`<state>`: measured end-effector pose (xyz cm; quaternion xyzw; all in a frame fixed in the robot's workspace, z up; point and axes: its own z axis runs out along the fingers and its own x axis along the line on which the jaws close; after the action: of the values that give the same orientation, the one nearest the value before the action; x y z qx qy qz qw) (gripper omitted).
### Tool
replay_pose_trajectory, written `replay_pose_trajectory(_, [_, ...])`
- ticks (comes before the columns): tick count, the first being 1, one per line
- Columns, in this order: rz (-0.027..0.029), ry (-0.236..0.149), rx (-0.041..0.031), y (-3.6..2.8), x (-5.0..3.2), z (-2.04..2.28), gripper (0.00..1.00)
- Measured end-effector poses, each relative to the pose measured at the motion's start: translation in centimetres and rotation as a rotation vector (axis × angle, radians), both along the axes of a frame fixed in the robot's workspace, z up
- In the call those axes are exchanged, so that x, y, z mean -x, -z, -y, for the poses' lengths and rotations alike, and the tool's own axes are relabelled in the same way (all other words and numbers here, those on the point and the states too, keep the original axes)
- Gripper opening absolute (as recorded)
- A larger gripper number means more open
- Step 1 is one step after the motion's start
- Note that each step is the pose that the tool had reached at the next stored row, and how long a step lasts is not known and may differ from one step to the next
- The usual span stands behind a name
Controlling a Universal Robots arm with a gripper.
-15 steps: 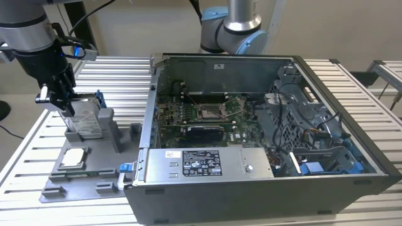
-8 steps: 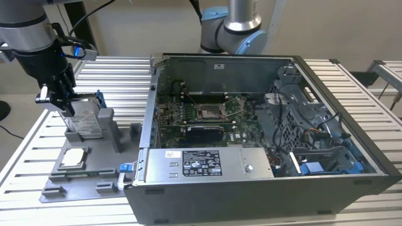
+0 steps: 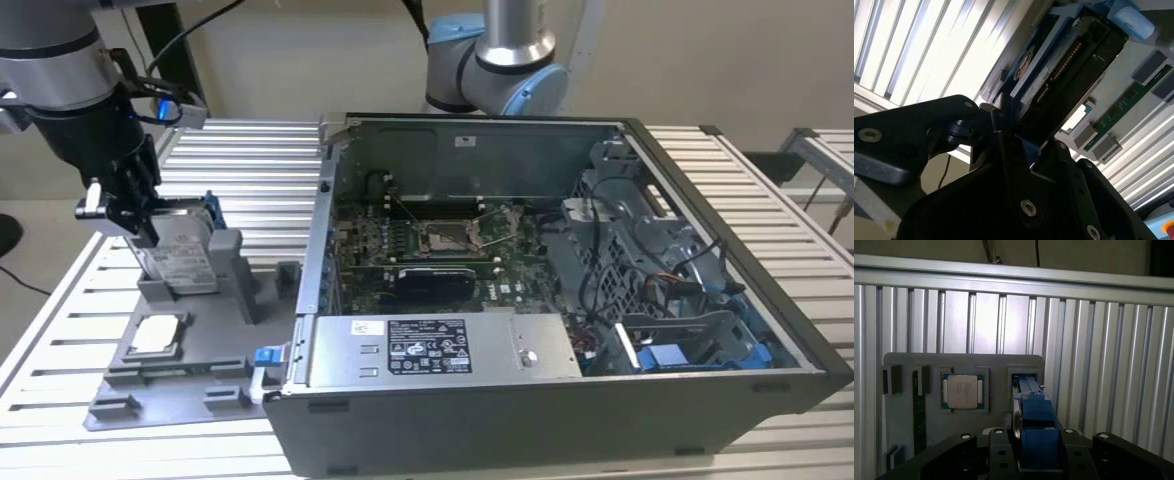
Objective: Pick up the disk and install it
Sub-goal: 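Pick up the disk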
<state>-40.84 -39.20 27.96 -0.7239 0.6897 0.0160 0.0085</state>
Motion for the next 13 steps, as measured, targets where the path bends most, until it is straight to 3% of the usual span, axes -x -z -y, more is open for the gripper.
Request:
replay_pose_trajectory(6, [-0.0001, 0.000, 0.0009, -0.68, -0.01, 0.00, 0.00])
replay_pose_trajectory(13, [-0.0003, 0.000, 0.0010, -0.68, 0.00, 0.00, 0.00])
